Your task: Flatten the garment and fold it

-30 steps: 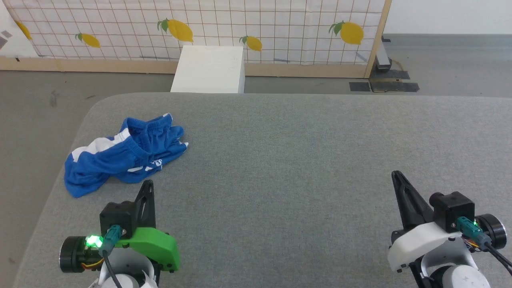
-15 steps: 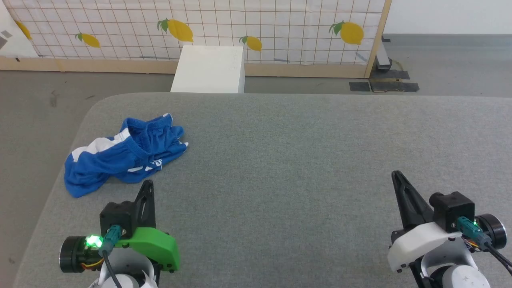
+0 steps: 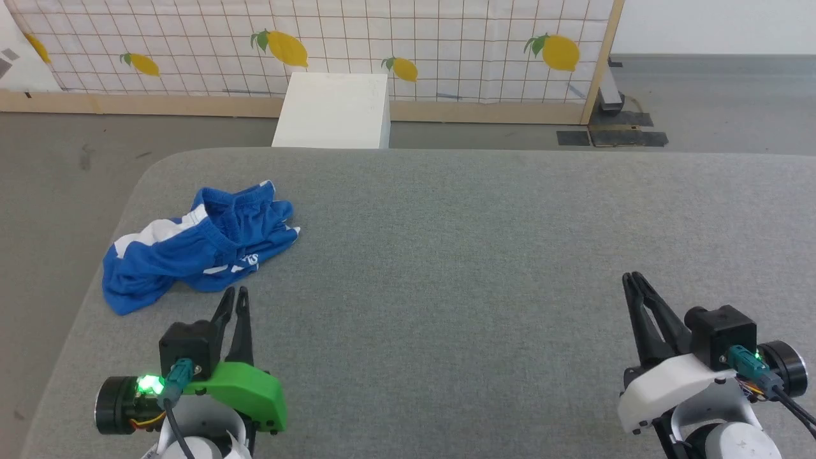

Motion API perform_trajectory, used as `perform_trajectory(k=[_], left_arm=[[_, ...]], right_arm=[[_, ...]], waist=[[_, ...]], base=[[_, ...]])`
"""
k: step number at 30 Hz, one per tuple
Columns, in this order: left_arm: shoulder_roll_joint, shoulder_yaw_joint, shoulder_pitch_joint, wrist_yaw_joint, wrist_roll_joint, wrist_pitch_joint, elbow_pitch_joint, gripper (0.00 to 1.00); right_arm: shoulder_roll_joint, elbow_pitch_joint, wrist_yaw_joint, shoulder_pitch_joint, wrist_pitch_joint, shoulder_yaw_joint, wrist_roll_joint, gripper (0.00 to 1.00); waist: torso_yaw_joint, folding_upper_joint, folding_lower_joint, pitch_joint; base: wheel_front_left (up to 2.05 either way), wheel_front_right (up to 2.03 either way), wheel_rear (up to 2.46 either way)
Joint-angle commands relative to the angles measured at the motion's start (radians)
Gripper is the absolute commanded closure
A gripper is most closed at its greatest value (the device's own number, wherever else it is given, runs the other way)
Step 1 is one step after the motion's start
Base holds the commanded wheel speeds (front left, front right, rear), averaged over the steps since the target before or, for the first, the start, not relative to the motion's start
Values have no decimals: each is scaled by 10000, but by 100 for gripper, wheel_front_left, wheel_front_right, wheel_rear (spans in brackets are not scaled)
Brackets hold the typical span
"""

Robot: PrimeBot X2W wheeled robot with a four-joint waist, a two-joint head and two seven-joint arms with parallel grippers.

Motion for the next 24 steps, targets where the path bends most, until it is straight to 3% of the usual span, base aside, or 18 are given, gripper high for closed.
perform_trajectory(k=[1,16,24], left_arm=[[0,-9,2,2,-3,-5,2,0],[-4,-218,41,186,-209,-295,116,0],[-6,-273,128,321,-309,-504,125,0]], right_arm=[[0,3,0,4,-5,-3,8,0],[2,239,-2,157,-306,-194,405,0],[4,282,-3,264,-524,-206,544,0]], waist=[[0,0,0,1],[91,0,0,7],[531,0,0,-9]], base=[[0,0,0],[0,0,0],[0,0,0]])
